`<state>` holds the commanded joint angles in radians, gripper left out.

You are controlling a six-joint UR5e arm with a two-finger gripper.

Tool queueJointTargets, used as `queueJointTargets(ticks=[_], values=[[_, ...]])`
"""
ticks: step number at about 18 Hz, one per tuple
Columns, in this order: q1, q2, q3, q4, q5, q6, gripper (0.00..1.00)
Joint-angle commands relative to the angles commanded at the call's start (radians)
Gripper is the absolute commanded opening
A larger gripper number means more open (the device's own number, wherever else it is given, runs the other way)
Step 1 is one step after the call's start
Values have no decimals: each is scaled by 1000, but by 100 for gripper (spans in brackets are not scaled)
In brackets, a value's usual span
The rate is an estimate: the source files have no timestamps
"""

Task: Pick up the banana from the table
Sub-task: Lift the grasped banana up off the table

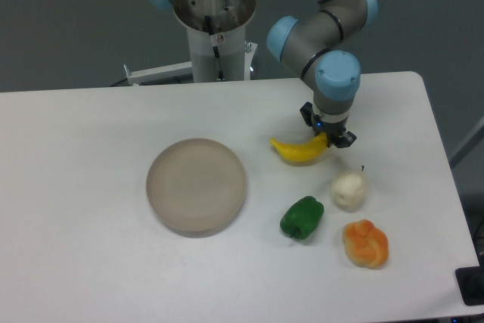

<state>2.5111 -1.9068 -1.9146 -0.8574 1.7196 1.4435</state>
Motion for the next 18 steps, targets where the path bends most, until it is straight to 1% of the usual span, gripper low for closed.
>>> queueJointTargets(ticks=[3,4,9,15,18], values=[[-15,12,69,-12,2,0,28],[-17,12,87,-12,-11,-2,28],[-18,-3,218,-12,-80,-5,28],[-26,-17,302,-12,-120,-8,28],[-40,-38,348,-12,-121,-14,28]])
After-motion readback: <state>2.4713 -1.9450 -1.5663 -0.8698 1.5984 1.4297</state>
